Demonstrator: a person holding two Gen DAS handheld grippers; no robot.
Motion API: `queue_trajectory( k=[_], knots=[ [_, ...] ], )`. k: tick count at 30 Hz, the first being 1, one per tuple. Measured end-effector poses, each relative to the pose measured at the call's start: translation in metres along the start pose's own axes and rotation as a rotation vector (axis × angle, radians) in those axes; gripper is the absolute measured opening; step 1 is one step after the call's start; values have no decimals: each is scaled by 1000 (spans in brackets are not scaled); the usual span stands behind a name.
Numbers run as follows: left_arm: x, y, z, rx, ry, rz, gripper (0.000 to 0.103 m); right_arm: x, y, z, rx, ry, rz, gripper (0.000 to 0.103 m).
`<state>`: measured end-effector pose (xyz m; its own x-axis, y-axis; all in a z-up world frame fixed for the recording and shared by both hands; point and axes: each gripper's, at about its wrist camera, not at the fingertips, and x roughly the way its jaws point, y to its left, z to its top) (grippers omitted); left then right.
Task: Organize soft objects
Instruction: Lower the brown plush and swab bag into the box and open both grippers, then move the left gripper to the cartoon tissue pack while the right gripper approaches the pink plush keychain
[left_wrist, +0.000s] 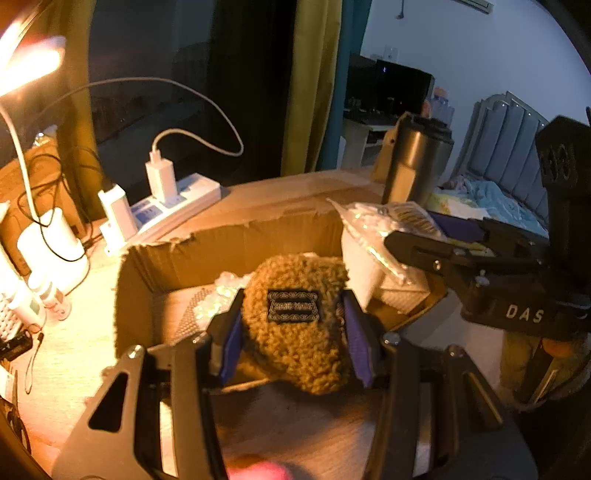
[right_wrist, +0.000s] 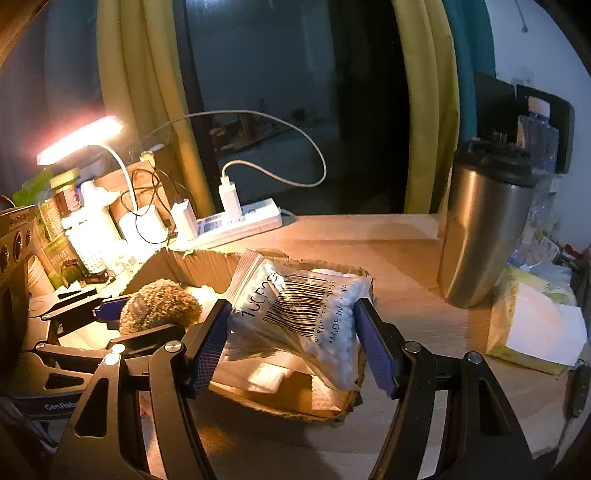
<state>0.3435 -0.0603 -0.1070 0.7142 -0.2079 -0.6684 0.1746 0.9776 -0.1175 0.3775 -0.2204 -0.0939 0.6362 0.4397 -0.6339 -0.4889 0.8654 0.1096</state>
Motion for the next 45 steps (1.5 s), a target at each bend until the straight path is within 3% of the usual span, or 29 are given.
queue_trajectory(
  k=[10, 18, 28, 35, 39, 45],
  knots=[
    [34, 4, -8, 3, 64, 6, 51, 29, -6, -10, -7, 53, -5, 71],
    [39, 8, -7, -17, 72, -48, 52, 32, -4, -12, -35, 46, -34, 71],
    [38, 12, -7, -29, 100, -28, 52, 33, -3, -11, -34, 56, -40, 72],
    [41, 13, -7, -35, 125, -13, 57, 31, -3, -9, -20, 70, -42, 73],
    [40, 12, -6, -39, 128, 1, 70, 29, -6, -8, 6, 71, -28, 75],
    [29, 11, -4, -46, 103, -9, 75, 21, -6, -7, 18, 65, -32, 76]
  ],
)
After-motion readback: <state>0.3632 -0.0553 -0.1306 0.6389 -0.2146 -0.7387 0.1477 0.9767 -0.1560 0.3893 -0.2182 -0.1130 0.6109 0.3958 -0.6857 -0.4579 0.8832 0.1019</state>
